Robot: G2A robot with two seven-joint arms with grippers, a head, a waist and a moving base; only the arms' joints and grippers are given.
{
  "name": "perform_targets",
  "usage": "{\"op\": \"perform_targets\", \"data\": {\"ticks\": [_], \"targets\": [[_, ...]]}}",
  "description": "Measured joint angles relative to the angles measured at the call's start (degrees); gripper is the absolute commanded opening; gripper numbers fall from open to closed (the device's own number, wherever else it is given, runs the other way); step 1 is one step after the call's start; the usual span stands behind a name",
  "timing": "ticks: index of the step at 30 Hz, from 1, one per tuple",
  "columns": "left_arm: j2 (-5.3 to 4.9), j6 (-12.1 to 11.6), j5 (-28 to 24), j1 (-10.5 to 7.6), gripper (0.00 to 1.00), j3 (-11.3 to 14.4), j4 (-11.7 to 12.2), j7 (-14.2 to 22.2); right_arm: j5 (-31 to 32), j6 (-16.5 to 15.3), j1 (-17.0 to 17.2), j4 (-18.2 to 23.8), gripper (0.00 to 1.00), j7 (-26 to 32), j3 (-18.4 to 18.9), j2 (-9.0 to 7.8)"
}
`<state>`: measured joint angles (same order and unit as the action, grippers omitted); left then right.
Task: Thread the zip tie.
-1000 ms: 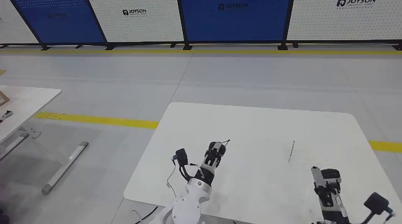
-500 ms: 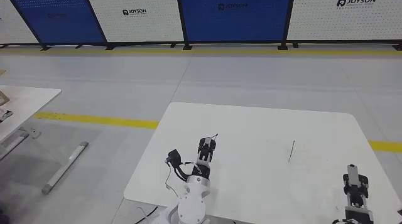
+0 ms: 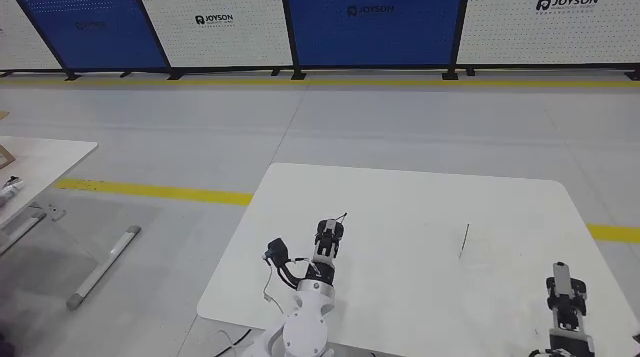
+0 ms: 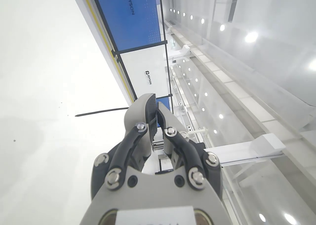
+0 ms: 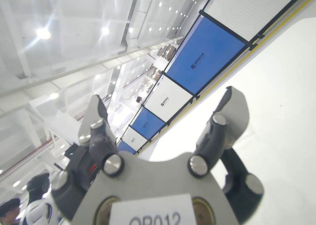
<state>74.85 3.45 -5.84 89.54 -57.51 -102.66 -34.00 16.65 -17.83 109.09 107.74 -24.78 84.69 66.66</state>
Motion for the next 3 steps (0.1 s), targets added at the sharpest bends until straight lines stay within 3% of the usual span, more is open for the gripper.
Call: {"op": "perform_targets", "data": {"ticks": [3], "targets": [[0.00,0.00,0.00,0.00,0.00,0.00,0.00,0.00,0.00,0.00,0.00,0.00,1.00,0.00,0.00,0.00]]}}
